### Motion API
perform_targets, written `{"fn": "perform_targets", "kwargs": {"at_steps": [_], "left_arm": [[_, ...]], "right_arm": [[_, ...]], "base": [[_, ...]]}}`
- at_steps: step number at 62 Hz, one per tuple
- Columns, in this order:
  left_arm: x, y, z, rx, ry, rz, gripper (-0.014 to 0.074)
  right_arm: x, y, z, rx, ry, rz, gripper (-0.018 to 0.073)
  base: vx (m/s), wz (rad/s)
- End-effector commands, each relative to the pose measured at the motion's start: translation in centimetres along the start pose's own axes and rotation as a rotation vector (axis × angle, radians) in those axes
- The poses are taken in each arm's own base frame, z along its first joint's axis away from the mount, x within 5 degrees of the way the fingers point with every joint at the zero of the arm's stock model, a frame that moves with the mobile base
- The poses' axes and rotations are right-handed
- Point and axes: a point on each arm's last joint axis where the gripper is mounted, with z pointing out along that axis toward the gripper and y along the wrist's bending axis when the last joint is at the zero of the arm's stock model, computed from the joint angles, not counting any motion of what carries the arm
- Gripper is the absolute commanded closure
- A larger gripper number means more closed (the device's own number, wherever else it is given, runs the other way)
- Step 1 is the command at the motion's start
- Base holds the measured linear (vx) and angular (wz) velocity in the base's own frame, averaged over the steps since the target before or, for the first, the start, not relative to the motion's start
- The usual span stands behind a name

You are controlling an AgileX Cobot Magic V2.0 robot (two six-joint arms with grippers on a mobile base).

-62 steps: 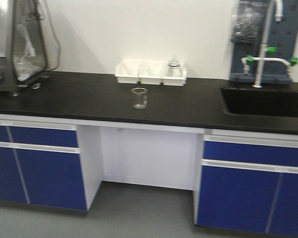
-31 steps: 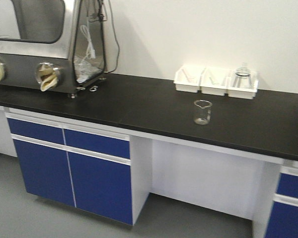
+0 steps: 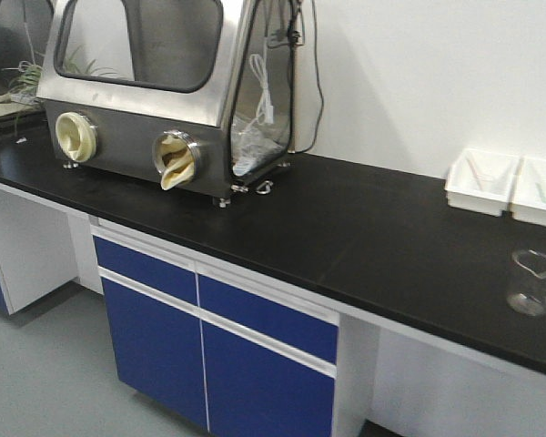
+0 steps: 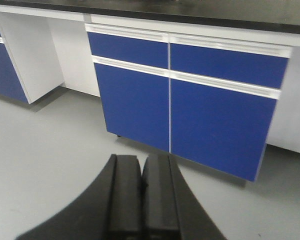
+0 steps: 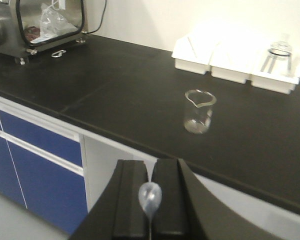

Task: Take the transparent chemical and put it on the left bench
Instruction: 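Drive the base to the bench with white bins, holding the beaker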

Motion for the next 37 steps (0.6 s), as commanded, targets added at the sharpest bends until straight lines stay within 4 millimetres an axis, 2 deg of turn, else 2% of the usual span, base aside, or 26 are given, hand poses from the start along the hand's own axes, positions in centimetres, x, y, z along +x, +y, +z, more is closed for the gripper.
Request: {"fn": "perform_targets", "kwargs": {"at_steps": [1,20,37], "left_arm": [[-0.28,0.01,-0.13,-0.002,-0.081,-0.009,0.0600],[-0.28,0.01,-0.13,-0.002,-0.081,-0.009,0.0600],[-0.28,0.01,-0.13,-0.002,-0.081,-0.009,0.0600]], "right_arm": [[-1.82,-0.14,-0.39,0.008,-0.115,-0.012,0.0562],[-1.81,-0.14,-0.39,0.008,-0.114,-0.012,0.0562],[-1.81,-0.14,-0.39,0.008,-0.114,-0.011,0.0562]], "base": [[0.52,0.21],[0.52,-0.04],[0.48,-0.53]]}}
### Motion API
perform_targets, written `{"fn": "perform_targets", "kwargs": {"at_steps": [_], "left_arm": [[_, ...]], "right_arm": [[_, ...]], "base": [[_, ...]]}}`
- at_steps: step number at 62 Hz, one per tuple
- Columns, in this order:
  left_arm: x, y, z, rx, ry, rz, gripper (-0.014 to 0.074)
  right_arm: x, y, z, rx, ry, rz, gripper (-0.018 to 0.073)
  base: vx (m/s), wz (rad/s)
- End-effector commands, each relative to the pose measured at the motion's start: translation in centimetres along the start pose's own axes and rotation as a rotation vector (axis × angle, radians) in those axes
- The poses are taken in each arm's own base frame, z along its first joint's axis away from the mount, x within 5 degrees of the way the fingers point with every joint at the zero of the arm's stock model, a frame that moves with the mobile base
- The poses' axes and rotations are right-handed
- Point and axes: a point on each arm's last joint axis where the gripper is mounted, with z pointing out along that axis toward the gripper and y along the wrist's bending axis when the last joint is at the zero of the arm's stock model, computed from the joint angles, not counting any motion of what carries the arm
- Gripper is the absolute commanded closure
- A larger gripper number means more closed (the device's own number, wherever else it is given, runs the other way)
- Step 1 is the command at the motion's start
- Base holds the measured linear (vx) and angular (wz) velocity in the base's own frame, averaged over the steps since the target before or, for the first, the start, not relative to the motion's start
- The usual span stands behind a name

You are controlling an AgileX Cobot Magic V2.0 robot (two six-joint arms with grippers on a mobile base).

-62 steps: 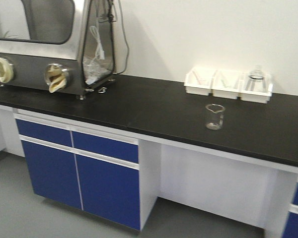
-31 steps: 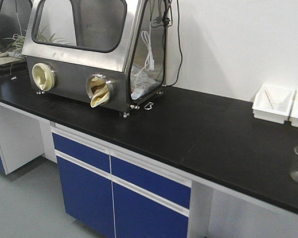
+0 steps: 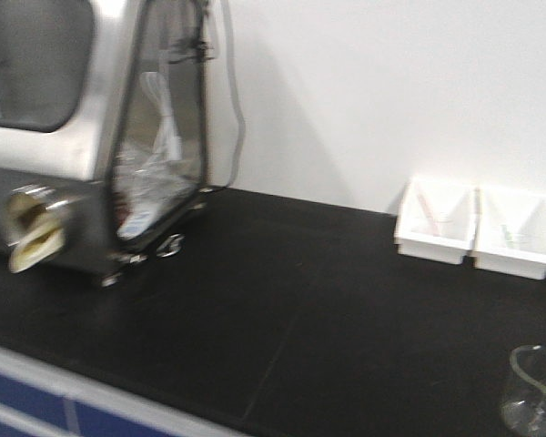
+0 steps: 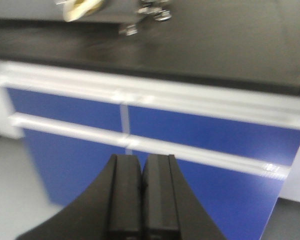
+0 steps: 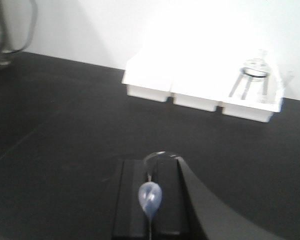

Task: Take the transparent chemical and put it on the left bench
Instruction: 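Drive the base to the bench with white bins, holding the beaker, then lower the held beaker onto the bench in front of the white bins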

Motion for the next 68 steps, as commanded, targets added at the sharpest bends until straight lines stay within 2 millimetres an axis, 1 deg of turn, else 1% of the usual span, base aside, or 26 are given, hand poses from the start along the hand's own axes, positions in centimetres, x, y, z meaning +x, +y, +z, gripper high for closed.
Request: {"fn": "perform_targets", "kwargs": {"at_steps": [1,18,34,51,68], "left_arm": [[-0.28,0.01,-0.13,-0.002,-0.081,-0.009,0.0600],[-0.28,0.01,-0.13,-0.002,-0.081,-0.009,0.0600],[-0.28,0.01,-0.13,-0.002,-0.081,-0.009,0.0600],[-0.28,0.01,-0.13,-0.002,-0.081,-0.009,0.0600],[-0.28,0.01,-0.13,-0.002,-0.081,-0.009,0.0600]], "right_arm": [[-1.82,-0.14,-0.39,0.008,-0.115,-0.012,0.0562],[-1.82,-0.14,-0.39,0.008,-0.115,-0.012,0.0562],[-1.82,-0.14,-0.39,0.008,-0.115,-0.012,0.0562],[-1.83,-0.14,-0.39,0.008,-0.116,-0.012,0.0562],[-1.83,-0.14,-0.39,0.008,-0.116,-0.012,0.0562]], "base": [[0.44,-0.68],[0.41,-0.65],[0.31,-0.46],[0.19,-0.25],[0.06,-0.07]]}}
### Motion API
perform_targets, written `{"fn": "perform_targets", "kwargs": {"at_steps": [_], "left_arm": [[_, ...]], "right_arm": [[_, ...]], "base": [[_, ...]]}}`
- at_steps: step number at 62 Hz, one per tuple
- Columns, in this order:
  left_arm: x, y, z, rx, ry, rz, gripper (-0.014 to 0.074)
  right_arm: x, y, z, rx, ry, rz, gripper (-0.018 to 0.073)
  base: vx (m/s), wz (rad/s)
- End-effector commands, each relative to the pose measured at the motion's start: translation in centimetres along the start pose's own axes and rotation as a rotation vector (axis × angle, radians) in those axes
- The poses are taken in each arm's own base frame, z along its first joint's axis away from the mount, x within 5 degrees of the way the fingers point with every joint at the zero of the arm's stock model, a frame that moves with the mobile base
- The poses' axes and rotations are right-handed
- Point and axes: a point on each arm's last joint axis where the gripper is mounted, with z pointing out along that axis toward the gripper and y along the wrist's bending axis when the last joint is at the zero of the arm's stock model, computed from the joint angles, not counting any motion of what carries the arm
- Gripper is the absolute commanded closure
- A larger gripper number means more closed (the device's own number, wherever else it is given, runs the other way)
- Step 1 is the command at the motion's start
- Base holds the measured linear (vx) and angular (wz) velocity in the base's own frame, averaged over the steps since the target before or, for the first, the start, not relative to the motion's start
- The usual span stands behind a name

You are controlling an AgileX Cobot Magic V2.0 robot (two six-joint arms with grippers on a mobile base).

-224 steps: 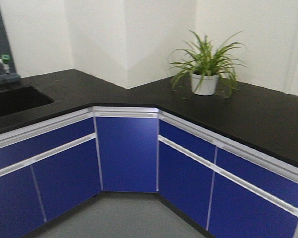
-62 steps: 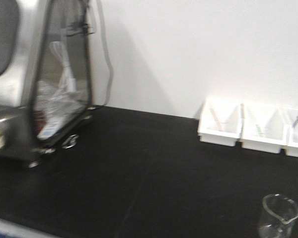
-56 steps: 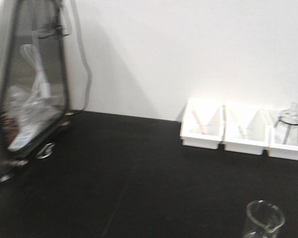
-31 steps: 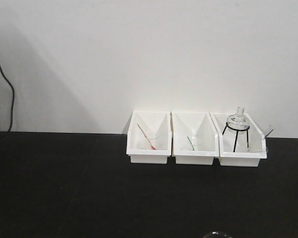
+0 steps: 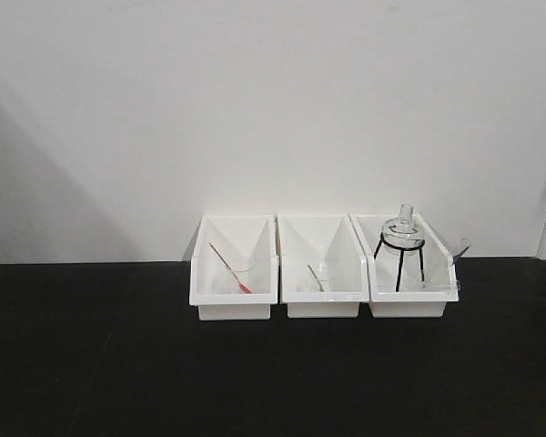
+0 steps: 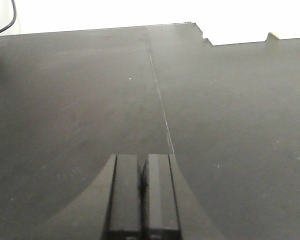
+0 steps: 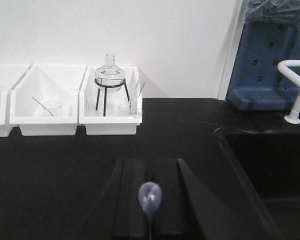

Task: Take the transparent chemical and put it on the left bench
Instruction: 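Lower the held beaker onto the bench in front of the white bins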

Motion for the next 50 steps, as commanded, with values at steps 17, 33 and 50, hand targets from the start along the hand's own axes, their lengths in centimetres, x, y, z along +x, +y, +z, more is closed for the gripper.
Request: {"fn": "perform_targets", "kwargs": {"at_steps": [17,33,50], "left_arm": [[-0.3,0.0,-0.1,-0.002,-0.081,-0.009,0.0600],[-0.3,0.0,-0.1,-0.002,-0.081,-0.009,0.0600],[-0.3,0.0,-0.1,-0.002,-0.081,-0.009,0.0600]], "right_arm": [[-1.8,-0.1,-0.4,0.006,-0.116,-0.004,0.0562],[-3.4,0.1,0.7,-0.062,-0.271,0.302,0.0560],[-2.3,4.9,5.2,-0.303,-0.127,0.241,0.0559]], "base": [[0.00,0.00],[0.00,0.00],[0.00,0.00]]}}
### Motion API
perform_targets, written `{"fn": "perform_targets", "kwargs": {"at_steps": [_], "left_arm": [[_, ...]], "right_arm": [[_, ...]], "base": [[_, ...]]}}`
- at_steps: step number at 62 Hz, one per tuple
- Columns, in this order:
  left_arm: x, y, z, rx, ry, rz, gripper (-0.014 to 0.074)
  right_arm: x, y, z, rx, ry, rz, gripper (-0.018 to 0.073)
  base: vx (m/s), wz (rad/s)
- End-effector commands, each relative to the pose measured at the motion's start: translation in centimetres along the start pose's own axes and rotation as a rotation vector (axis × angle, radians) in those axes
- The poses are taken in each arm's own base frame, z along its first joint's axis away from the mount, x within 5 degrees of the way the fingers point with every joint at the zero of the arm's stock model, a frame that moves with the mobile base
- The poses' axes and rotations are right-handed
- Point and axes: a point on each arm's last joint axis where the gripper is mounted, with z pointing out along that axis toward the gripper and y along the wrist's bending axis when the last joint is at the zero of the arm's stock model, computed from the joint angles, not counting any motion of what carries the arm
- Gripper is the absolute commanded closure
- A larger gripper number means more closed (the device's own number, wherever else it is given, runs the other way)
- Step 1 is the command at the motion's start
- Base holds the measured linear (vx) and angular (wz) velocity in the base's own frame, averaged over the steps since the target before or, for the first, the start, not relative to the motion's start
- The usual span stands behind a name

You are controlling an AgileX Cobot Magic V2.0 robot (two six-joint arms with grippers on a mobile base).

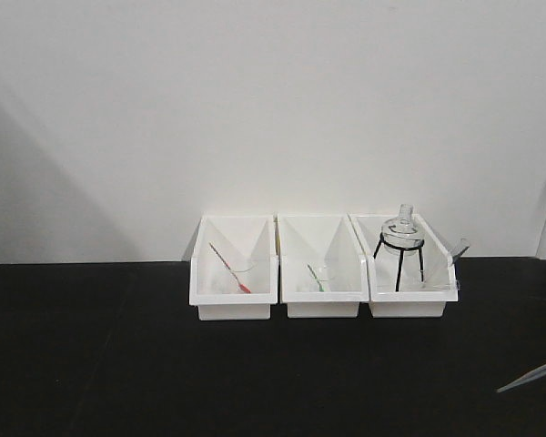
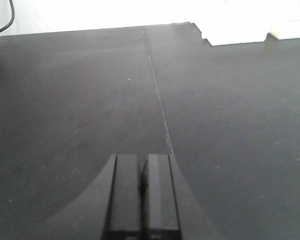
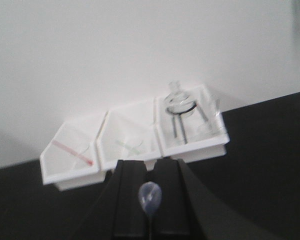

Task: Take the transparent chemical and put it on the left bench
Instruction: 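Lower the held beaker onto the bench in front of the white bins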

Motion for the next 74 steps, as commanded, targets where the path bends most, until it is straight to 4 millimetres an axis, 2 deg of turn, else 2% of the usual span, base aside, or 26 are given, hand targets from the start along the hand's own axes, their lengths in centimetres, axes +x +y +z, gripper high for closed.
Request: {"fn": "perform_targets", "kwargs": {"at_steps": [1,10,16,22,29,37,46,59,64,69,74], "left_arm": [[-0.3,0.0,-0.1,-0.002,-0.081,-0.009,0.0600],[-0.3,0.0,-0.1,-0.002,-0.081,-0.009,0.0600],[-0.3,0.0,-0.1,-0.002,-0.081,-0.009,0.0600],[-0.3,0.0,-0.1,-0.002,-0.081,-0.009,0.0600],[-0.3,0.0,-0.1,-0.002,-0.081,-0.009,0.0600],[-0.3,0.0,-0.1,-0.002,-0.081,-0.009,0.0600],[-0.3,0.0,-0.1,-0.002,-0.081,-0.009,0.0600],[-0.3,0.0,-0.1,-0.002,-0.081,-0.009,0.0600],[-0.3,0.0,-0.1,-0.002,-0.081,-0.009,0.0600],[-0.3,0.0,-0.1,-0.002,-0.081,-0.009,0.0600],[-0.3,0.0,-0.1,-0.002,-0.081,-0.009,0.0600]], "right_arm": [[-0.5,2.3,1.3,-0.112,-0.040,-0.107,0.0559],[1.9,5.8,3.0,-0.277,0.047,-0.236,0.0559],[3.9,7.3,4.0,-0.345,0.127,-0.324,0.0559],[5.6,8.1,5.2,-0.367,0.194,-0.375,0.0559],[7.3,8.1,6.6,-0.352,0.269,-0.398,0.0557],[9.0,8.1,7.8,-0.343,0.332,-0.438,0.0514],[9.9,8.0,8.4,-0.337,0.369,-0.453,0.0381],[10.0,8.0,8.5,-0.336,0.376,-0.451,0.0069],[10.0,8.0,8.5,-0.336,0.373,-0.450,-0.0020],[9.6,8.0,8.2,-0.338,0.355,-0.447,-0.0061],[8.5,8.1,7.6,-0.344,0.307,-0.438,-0.0059]], "base": [[0.00,0.00],[0.00,0.00],[0.00,0.00],[0.00,0.00],[0.00,0.00],[0.00,0.00],[0.00,0.00],[0.00,0.00],[0.00,0.00],[0.00,0.00],[0.00,0.00]]}}
